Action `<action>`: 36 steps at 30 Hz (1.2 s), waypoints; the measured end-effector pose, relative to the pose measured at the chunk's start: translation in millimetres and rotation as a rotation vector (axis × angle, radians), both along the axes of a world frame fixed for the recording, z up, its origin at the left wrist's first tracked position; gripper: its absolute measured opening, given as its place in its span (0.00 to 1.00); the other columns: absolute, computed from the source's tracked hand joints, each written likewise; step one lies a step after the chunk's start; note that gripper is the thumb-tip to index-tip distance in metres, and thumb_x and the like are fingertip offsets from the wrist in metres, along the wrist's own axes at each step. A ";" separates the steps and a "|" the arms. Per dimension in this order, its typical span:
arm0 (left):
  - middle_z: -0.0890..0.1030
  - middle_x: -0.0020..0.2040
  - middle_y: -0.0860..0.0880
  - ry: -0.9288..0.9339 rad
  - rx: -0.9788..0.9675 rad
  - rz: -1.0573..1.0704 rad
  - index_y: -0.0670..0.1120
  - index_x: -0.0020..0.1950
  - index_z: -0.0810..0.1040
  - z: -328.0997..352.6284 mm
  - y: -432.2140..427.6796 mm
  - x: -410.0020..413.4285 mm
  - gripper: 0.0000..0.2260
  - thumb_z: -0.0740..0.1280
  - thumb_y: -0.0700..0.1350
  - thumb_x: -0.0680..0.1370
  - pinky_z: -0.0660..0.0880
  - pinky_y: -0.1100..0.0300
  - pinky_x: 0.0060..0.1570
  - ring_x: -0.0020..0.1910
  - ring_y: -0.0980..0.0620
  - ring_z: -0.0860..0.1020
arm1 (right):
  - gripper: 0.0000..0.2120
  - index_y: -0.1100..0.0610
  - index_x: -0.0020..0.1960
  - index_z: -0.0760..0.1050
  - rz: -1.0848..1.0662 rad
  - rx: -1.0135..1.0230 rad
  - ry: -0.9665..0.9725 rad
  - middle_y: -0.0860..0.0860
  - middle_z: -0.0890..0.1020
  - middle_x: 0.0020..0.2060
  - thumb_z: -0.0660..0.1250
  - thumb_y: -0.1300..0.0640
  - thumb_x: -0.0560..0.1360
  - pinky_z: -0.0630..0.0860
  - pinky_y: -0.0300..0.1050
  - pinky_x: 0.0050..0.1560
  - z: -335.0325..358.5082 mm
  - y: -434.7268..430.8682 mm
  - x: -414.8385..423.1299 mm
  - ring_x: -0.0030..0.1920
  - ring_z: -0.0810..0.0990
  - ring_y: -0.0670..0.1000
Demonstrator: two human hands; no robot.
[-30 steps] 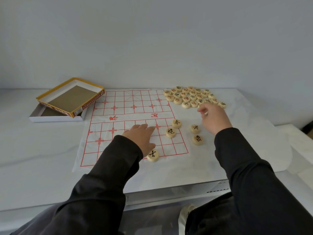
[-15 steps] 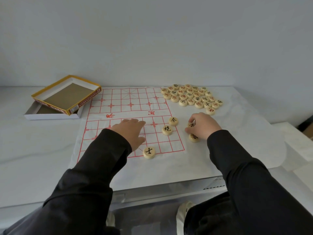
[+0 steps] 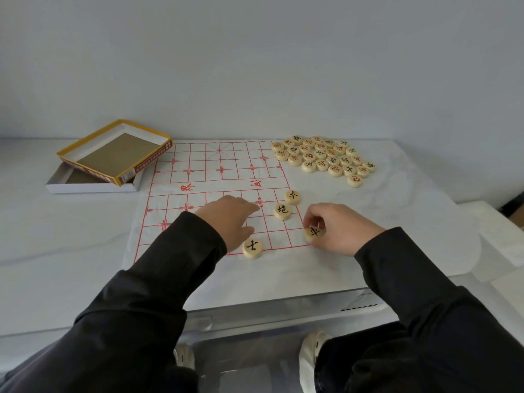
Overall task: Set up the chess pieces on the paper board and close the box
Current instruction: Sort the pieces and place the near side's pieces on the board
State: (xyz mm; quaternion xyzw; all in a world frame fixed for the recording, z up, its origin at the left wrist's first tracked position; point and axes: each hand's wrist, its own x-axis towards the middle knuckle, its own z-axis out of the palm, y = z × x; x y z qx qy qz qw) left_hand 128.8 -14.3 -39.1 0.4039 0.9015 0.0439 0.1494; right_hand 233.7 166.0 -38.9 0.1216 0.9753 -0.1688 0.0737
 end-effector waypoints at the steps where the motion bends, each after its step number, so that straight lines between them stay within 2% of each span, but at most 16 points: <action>1: 0.64 0.73 0.51 0.006 0.004 -0.008 0.52 0.74 0.59 0.2 0.9 0.6 0.23 0.59 0.50 0.80 0.60 0.54 0.70 0.72 0.50 0.62 | 0.10 0.53 0.53 0.75 0.001 0.005 -0.005 0.46 0.74 0.46 0.68 0.60 0.72 0.68 0.36 0.47 -0.3 0.2 2.7 0.47 0.73 0.46; 10: 0.62 0.74 0.50 0.053 -0.007 -0.047 0.51 0.74 0.59 -1.8 5.9 1.0 0.23 0.59 0.51 0.80 0.57 0.53 0.71 0.73 0.50 0.58 | 0.09 0.53 0.52 0.74 0.029 0.030 0.067 0.39 0.66 0.38 0.68 0.59 0.73 0.65 0.35 0.47 -7.9 -4.5 15.9 0.46 0.69 0.44; 15: 0.62 0.74 0.50 0.053 -0.013 -0.044 0.51 0.74 0.61 -3.9 6.0 1.2 0.22 0.59 0.51 0.80 0.58 0.52 0.72 0.73 0.50 0.59 | 0.07 0.51 0.48 0.73 0.034 0.036 0.136 0.40 0.68 0.38 0.69 0.58 0.72 0.67 0.37 0.48 -8.4 -6.3 15.4 0.46 0.68 0.45; 22: 0.62 0.74 0.51 0.045 -0.023 -0.037 0.52 0.74 0.60 -4.7 6.0 1.7 0.22 0.59 0.51 0.80 0.57 0.52 0.71 0.73 0.50 0.59 | 0.09 0.54 0.50 0.75 0.044 0.072 0.086 0.45 0.73 0.43 0.70 0.54 0.71 0.68 0.39 0.50 -10.3 -5.4 13.8 0.49 0.70 0.47; 24: 0.61 0.74 0.50 0.044 -0.027 -0.036 0.51 0.74 0.60 -4.9 5.8 1.7 0.22 0.59 0.51 0.80 0.57 0.52 0.71 0.73 0.50 0.59 | 0.08 0.54 0.49 0.76 0.005 0.023 0.139 0.46 0.74 0.44 0.71 0.54 0.72 0.69 0.40 0.52 -7.7 1.3 14.7 0.50 0.71 0.47; 26: 0.62 0.74 0.51 0.042 -0.026 -0.035 0.52 0.74 0.61 -5.4 6.3 2.0 0.22 0.59 0.51 0.80 0.58 0.52 0.71 0.73 0.50 0.59 | 0.05 0.55 0.50 0.77 -0.086 -0.044 0.271 0.46 0.74 0.44 0.68 0.58 0.74 0.69 0.39 0.53 -3.7 13.5 15.7 0.49 0.72 0.47; 29: 0.62 0.74 0.51 0.034 -0.026 -0.030 0.52 0.74 0.61 -5.2 5.8 2.3 0.22 0.59 0.51 0.80 0.58 0.53 0.71 0.73 0.50 0.59 | 0.10 0.57 0.54 0.77 -0.213 0.010 0.392 0.51 0.76 0.49 0.61 0.65 0.77 0.68 0.38 0.52 -5.4 36.4 16.5 0.49 0.73 0.48; 32: 0.62 0.74 0.51 0.032 -0.029 -0.032 0.52 0.74 0.60 -4.4 4.3 1.8 0.22 0.59 0.51 0.80 0.58 0.53 0.71 0.73 0.50 0.59 | 0.13 0.57 0.60 0.75 -0.274 0.056 0.251 0.53 0.76 0.53 0.59 0.64 0.78 0.68 0.39 0.51 -13.6 51.5 16.5 0.49 0.72 0.48; 36: 0.62 0.74 0.51 0.036 -0.035 -0.029 0.52 0.74 0.60 -4.1 3.6 1.1 0.22 0.58 0.51 0.80 0.58 0.53 0.71 0.73 0.50 0.59 | 0.15 0.52 0.63 0.72 -0.203 -0.004 0.114 0.48 0.72 0.53 0.64 0.57 0.77 0.66 0.37 0.50 -20.2 50.3 14.2 0.47 0.72 0.48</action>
